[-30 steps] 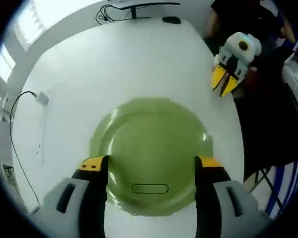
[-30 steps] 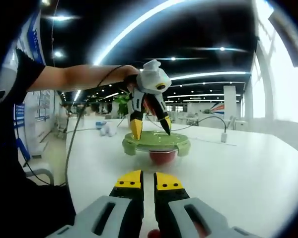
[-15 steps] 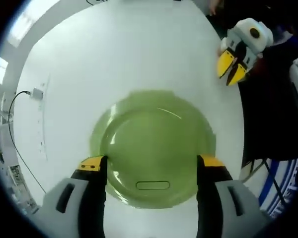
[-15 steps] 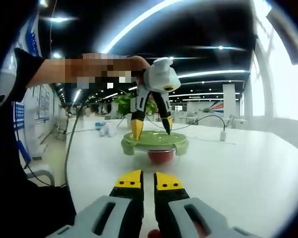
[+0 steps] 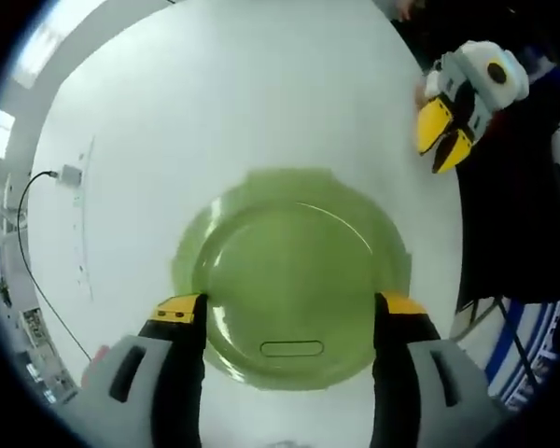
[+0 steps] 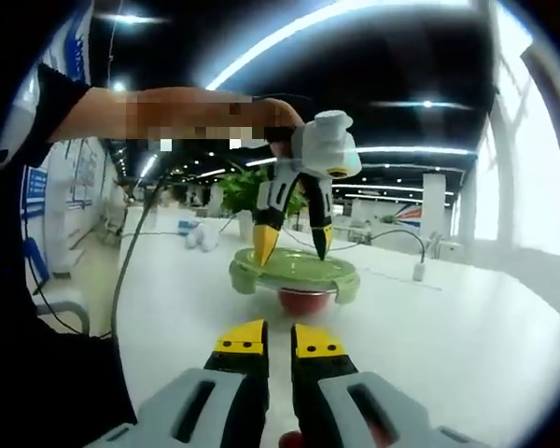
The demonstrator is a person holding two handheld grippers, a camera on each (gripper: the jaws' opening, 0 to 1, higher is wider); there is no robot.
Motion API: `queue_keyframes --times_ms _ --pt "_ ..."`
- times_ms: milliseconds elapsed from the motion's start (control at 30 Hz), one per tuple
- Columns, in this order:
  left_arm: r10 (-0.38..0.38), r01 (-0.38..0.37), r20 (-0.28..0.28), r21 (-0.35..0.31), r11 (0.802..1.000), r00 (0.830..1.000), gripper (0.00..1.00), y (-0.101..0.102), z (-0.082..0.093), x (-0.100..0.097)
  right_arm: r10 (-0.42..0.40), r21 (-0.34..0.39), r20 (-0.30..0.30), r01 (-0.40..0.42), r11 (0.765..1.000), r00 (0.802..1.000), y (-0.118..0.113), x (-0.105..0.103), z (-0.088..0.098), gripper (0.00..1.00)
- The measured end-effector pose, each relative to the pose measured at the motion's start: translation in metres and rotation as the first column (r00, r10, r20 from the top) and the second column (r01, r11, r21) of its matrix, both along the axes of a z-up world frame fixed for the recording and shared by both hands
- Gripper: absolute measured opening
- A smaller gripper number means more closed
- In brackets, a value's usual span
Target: Open container latches remove lid place lid upside down on tabletop take tomato from container place on tabletop
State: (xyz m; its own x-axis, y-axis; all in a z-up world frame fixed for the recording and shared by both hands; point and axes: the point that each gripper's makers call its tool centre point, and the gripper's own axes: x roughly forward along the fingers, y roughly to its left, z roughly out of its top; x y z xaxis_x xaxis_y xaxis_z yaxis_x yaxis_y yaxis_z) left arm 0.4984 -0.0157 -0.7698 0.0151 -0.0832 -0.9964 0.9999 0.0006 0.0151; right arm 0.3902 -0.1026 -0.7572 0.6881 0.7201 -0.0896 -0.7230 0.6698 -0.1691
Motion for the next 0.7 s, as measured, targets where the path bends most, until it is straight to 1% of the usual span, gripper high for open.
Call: queue_keyframes --times_ms 67,100,200,333,433,467,567,600,633,667,700 --pt "-0.002 0.002 0.0 0.01 1.0 1.0 0.66 0.001 0.0 0.0 0.007 -0.06 0.075 -0.003 0.998 0.997 0.002 -0.001 0.005 0.09" --pt "-0.002 0.002 0.0 0.012 1.0 1.0 0.66 0.001 0.0 0.0 0.014 -0.084 0.099 -0.006 0.996 0.995 0.004 -0.002 0.006 0.09" --pt "-0.004 0.004 0.0 0.02 1.0 1.0 0.66 0.001 -0.001 0.0 0.033 -0.125 0.146 -0.014 0.992 0.989 0.01 -0.004 0.01 0.1" --pt "-0.004 0.004 0.0 0.024 1.0 1.0 0.66 0.002 -0.001 0.0 0.077 -0.174 0.177 -0.046 0.984 0.981 0.018 -0.004 0.013 0.12" --pt "-0.002 0.002 0.002 0.008 1.0 1.0 0.65 0.003 0.0 0.001 0.115 -0.268 0.238 -0.049 0.962 0.964 0.026 0.0 0.014 0.14" --pt "-0.002 0.002 0.002 0.003 1.0 1.0 0.65 0.003 0.0 0.001 0.113 -0.269 0.236 -0.047 0.962 0.965 0.027 0.001 0.014 0.14" --pt "0.0 0.0 0.002 -0.012 1.0 1.0 0.65 0.003 0.0 0.002 0.154 -0.303 0.257 -0.072 0.95 0.954 0.035 0.005 0.015 0.14" --pt "0.0 0.0 0.002 -0.017 1.0 1.0 0.65 0.003 0.0 0.002 0.176 -0.325 0.262 -0.085 0.942 0.949 0.038 0.006 0.013 0.14" --pt "0.001 -0.001 0.004 -0.023 1.0 1.0 0.65 0.003 0.0 0.002 0.198 -0.354 0.282 -0.09 0.931 0.939 0.04 0.006 0.013 0.14" --pt "0.002 -0.002 0.005 -0.03 1.0 1.0 0.65 0.003 0.0 0.003 0.208 -0.37 0.292 -0.09 0.925 0.933 0.041 0.007 0.013 0.14" --pt "0.003 -0.002 0.005 -0.036 0.999 1.0 0.64 0.003 0.0 0.003 0.223 -0.401 0.309 -0.086 0.912 0.925 0.043 0.007 0.012 0.14"
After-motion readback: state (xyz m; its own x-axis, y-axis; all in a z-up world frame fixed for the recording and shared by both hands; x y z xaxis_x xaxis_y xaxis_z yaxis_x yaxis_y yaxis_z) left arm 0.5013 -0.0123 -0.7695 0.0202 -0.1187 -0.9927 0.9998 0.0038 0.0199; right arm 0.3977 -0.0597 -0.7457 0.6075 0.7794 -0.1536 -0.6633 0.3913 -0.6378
